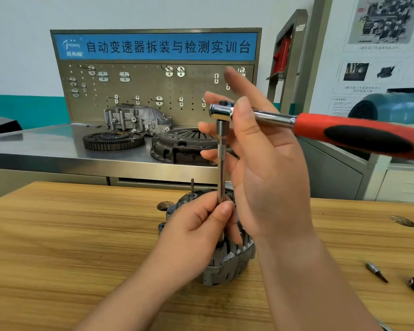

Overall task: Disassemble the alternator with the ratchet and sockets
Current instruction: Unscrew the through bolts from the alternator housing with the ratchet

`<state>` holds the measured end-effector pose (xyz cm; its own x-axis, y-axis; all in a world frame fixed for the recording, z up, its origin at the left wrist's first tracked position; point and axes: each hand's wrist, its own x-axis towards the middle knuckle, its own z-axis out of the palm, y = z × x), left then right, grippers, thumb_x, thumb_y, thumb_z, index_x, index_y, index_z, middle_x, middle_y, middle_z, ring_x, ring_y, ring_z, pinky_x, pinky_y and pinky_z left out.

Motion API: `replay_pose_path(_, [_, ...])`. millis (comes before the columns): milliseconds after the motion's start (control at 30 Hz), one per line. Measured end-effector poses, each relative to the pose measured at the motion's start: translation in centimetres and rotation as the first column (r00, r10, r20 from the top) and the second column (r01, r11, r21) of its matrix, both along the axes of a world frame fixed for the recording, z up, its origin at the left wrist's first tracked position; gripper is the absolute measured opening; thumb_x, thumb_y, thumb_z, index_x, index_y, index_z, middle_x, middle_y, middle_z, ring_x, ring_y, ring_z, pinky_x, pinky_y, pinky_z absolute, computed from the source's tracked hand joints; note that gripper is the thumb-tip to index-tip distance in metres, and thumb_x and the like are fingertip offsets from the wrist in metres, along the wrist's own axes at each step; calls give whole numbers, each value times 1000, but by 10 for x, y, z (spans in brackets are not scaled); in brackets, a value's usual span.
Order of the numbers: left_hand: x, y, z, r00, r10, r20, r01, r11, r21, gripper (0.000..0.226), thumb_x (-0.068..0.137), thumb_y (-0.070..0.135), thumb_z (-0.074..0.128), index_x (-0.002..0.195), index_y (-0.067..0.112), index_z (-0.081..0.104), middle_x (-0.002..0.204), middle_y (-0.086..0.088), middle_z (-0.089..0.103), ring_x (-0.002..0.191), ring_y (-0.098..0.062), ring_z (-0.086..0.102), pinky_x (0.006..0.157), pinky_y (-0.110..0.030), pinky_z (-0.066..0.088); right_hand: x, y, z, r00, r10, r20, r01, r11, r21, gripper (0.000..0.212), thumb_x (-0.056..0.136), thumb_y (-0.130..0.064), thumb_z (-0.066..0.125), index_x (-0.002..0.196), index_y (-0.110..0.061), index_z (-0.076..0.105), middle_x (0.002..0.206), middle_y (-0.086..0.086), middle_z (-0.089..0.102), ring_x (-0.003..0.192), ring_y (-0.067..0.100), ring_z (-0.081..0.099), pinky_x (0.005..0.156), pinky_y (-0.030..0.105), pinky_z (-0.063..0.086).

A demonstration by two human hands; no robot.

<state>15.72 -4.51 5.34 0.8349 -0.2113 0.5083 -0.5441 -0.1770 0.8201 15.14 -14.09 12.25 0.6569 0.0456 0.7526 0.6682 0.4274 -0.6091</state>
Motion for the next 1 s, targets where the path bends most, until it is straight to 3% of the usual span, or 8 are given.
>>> replay_pose_path(200, [-3, 0, -1, 999, -20, 50, 21, 1000, -24, 37, 86, 53, 40, 79, 24, 62, 69, 10, 65, 67, -36, 54, 63, -44, 47, 2, -3, -1, 971, 163, -175, -156, 986, 53, 51, 87, -52, 38, 123, -21, 58, 104, 5, 74, 80, 20, 71, 62, 24, 55])
replay_pose_path(333, [-2, -2, -1, 999, -4, 49, 4, 1000, -4, 33, 88, 49, 43, 84, 23, 63, 71, 4, 68, 69, -41, 56, 65, -53, 48, 2, -1, -2, 998, -3, -60, 3, 1000, 7, 32, 92, -41, 50, 121, -34, 61, 114, 2, 70, 88, 17, 70, 65, 24, 54])
replay_pose_path(433, [-1, -4, -3, 996, 44, 80, -44, 999, 0, 27, 90, 40, 42, 76, 29, 61, 63, 10, 64, 58, -31, 50, 52, -35, 41, 2, 0, -1, 989, -100, 107, 108, 991, -77, 32, 92, -35, 56, 124, -40, 57, 126, -8, 63, 106, 14, 66, 73, 22, 53])
replay_pose_path(500, [-3, -3, -2, 996, 39, 79, -38, 999, -8, 26, 90, 40, 42, 77, 31, 63, 62, 11, 63, 56, -23, 49, 53, -28, 41, 2, 1, -2, 993, -64, 94, 71, 995, -75, 31, 92, -36, 55, 122, -44, 58, 131, -7, 61, 102, 16, 68, 71, 23, 53])
replay_pose_path(633, [-7, -1, 2, 999, -43, 8, 44, 998, -36, 41, 91, 46, 38, 101, 16, 65, 90, -4, 72, 85, -44, 59, 79, -58, 48, 4, -1, -3, 988, 110, -107, -110, 994, 12, 34, 96, -45, 36, 121, -34, 56, 110, 3, 73, 75, 21, 72, 62, 25, 56])
replay_pose_path(700, [-8, -1, 2, 999, -46, -4, 46, 999, -29, 37, 91, 43, 38, 98, 17, 64, 88, -2, 72, 85, -45, 59, 80, -60, 48, 4, -4, -3, 975, 137, -174, -135, 991, 25, 45, 97, -50, 31, 127, -26, 54, 104, 6, 74, 70, 21, 71, 58, 25, 56])
replay_pose_path(900, [-5, -5, 2, 998, 33, 62, -32, 999, -29, 29, 89, 39, 40, 83, 21, 62, 70, 2, 68, 67, -38, 56, 62, -46, 46, 4, 1, -4, 997, -73, -6, 73, 997, -28, 28, 92, -34, 52, 118, -38, 61, 110, -7, 69, 88, 17, 70, 61, 22, 52])
replay_pose_path(1000, [-5, -5, 0, 996, 44, 77, -42, 999, -21, 28, 89, 38, 40, 72, 25, 58, 55, 12, 58, 49, -12, 45, 47, -21, 36, 3, 3, -3, 994, -82, 79, 88, 993, -79, 29, 92, -33, 53, 120, -40, 59, 127, -5, 62, 89, 12, 70, 61, 20, 53])
